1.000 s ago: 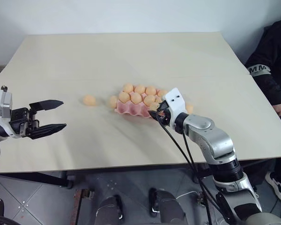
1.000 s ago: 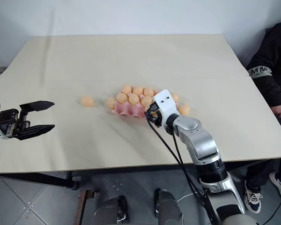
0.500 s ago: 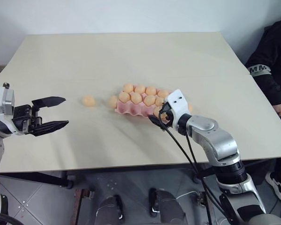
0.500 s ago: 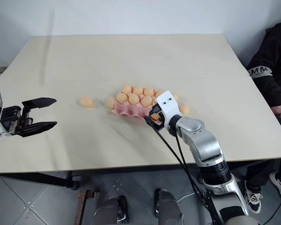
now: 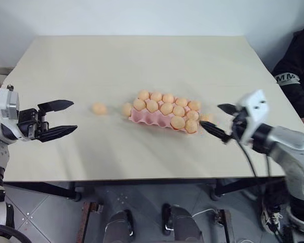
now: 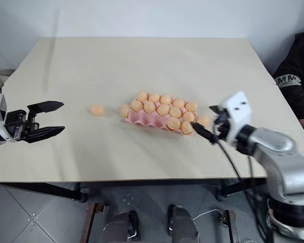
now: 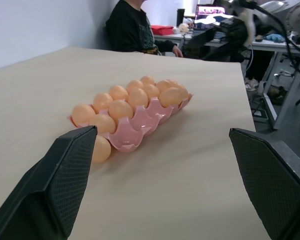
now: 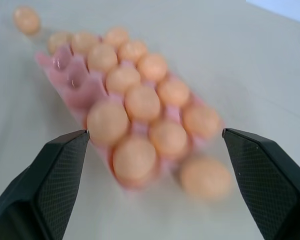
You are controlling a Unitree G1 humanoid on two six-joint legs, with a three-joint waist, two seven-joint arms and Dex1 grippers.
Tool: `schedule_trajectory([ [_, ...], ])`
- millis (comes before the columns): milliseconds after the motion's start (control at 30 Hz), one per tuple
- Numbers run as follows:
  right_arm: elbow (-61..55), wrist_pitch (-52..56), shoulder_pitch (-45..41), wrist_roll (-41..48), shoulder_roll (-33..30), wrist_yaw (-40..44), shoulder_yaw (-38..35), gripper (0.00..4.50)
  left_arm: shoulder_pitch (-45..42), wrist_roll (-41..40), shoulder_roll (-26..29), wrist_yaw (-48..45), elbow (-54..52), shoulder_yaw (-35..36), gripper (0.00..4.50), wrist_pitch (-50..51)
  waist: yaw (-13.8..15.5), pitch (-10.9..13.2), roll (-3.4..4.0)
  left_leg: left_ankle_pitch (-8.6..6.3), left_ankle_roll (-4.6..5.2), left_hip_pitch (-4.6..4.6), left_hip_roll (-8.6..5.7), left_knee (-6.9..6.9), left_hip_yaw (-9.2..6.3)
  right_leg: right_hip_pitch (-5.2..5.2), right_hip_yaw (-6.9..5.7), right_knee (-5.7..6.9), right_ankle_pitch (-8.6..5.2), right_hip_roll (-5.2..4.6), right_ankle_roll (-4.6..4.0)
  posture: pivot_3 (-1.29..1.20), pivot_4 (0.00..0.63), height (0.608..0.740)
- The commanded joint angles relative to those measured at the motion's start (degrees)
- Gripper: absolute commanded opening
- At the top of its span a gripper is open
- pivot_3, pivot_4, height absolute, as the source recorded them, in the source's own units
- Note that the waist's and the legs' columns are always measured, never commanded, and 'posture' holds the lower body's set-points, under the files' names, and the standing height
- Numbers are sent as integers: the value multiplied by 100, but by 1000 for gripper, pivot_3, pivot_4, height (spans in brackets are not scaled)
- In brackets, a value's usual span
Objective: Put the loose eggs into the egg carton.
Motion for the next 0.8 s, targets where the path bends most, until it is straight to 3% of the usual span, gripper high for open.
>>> schedule_trajectory([
  [33, -131, -432, 746, 309, -417, 754, -1110, 4456, -253, 46, -24, -644, 111, -47, 4500, -105, 9, -1, -2, 0, 0, 1, 0, 1, -3, 6, -4, -1, 0, 2, 0, 0, 150, 740],
  [233, 561, -1593, 1783, 255, -404, 1479, -2023, 4456, -449, 81, -150, -644, 253, -188, 4500, -158, -34, -1, -3, -5, -8, 22, 1, 14, -9, 41, -8, -16, 4, 0, 7, 0, 150, 740],
  [400, 1104, -2334, 1963, 390, -276, 1759, -2259, 4456, -517, 66, -150, -644, 291, -234, 4500, -173, -27, 3, -4, -8, -13, 71, 2, 10, -10, 93, -7, -36, 6, -3, 8, 0, 150, 740],
  [633, 1703, -3070, 1646, -21, -73, 1361, -1423, 4456, -529, 59, -131, -644, 287, -213, 4500, -171, -41, 3, -3, -8, -11, 77, -5, -2, -7, 97, 1, -49, 0, -11, -8, 0, 150, 740],
  [800, 2390, -3353, 803, -372, 357, 782, -534, 4456, -485, 37, -111, -644, 240, -165, 4500, -156, -72, 7, 3, -7, -14, 78, -4, -4, -7, 92, 0, -41, 8, -10, 8, 0, 150, 740],
])
